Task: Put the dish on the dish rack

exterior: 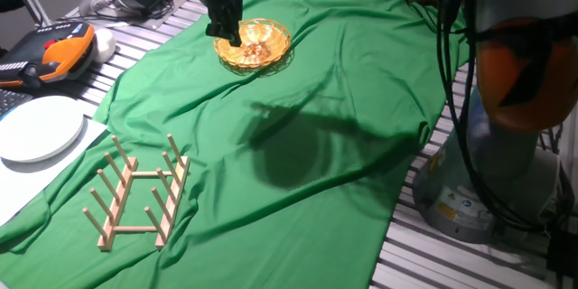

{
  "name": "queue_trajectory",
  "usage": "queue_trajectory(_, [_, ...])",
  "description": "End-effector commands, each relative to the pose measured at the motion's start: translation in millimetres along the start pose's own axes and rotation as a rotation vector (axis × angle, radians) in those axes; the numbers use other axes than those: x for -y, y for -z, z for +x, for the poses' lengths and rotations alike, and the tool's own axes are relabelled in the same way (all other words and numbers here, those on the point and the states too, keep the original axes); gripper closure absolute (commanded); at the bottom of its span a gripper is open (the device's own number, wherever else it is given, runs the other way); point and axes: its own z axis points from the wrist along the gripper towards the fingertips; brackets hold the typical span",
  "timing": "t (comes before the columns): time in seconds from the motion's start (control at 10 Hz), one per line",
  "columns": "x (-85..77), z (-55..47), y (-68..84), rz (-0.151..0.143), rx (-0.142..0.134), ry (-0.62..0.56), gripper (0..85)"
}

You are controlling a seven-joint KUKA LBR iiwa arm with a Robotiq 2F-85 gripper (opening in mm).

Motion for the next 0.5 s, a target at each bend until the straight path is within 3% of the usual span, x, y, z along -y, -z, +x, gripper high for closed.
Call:
queue_trajectory(0.0, [0.1,0.1,0.3,0.028,0.009,-0.039,85.0])
queue_trajectory(0.1, [0.1,0.1,0.3,0.008,0.029,-0.073,85.0])
queue_trajectory(0.3, [0.1,0.1,0.3,-0.054,-0.014,-0.083,85.0])
queue_trajectory(0.4, [0.1,0.1,0.3,-0.013,0.007,-0.076,85.0])
